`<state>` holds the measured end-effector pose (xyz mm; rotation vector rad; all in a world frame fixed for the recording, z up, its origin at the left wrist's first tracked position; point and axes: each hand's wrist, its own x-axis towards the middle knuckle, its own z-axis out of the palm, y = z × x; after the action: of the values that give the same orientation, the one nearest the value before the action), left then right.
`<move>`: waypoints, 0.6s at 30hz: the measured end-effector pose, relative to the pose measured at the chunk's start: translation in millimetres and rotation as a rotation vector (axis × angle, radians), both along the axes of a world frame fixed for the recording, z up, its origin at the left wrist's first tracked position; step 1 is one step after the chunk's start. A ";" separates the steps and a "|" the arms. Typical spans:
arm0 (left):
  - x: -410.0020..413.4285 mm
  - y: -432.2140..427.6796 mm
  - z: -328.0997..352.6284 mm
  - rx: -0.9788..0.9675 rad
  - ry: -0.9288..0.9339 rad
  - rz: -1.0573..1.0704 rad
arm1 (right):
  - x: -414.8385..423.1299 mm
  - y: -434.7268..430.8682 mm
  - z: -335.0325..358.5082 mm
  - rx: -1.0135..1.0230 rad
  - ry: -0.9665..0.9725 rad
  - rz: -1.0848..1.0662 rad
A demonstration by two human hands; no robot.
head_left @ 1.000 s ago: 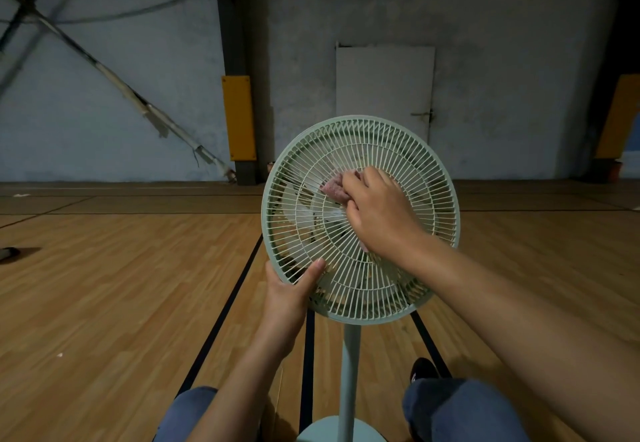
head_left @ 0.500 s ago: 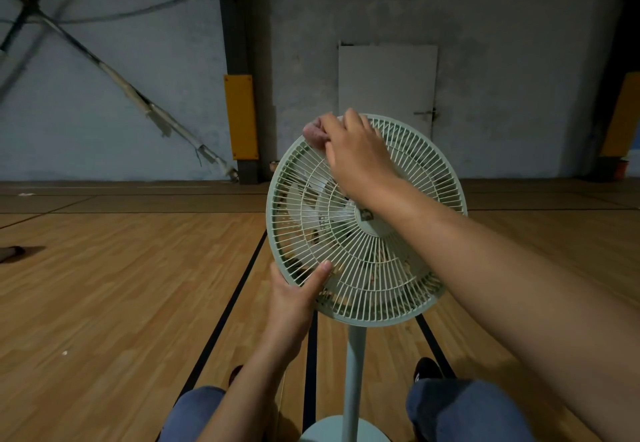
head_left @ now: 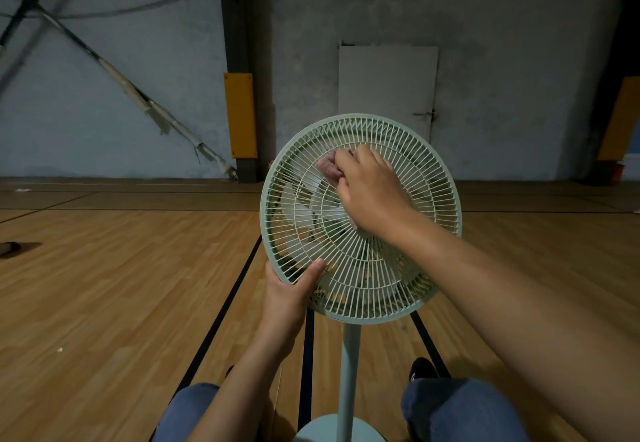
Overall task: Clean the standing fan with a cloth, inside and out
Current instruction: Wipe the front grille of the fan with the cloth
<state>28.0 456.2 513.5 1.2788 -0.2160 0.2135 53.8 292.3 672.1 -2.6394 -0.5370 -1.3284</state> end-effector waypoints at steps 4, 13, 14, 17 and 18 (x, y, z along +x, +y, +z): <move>1.1 -1.7 -0.5 0.003 -0.001 -0.002 | -8.0 -11.4 -14.7 -0.003 -0.005 -0.007; -0.4 -2.6 1.4 -0.011 -0.033 -0.014 | -16.9 -19.4 -24.7 0.008 0.007 -0.025; -0.5 -2.7 1.4 -0.013 -0.034 -0.016 | -16.4 -18.6 -23.6 0.012 -0.001 -0.030; 0.1 -3.1 1.9 -0.013 -0.032 -0.012 | -11.0 -15.5 -13.9 0.028 -0.013 -0.039; 0.3 -3.2 1.7 -0.015 -0.031 -0.010 | -7.9 -14.1 -8.3 0.037 -0.011 -0.040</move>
<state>28.3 452.9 515.3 1.2603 -0.2471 0.2261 45.9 278.2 663.8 -2.6277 -0.4587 -1.3518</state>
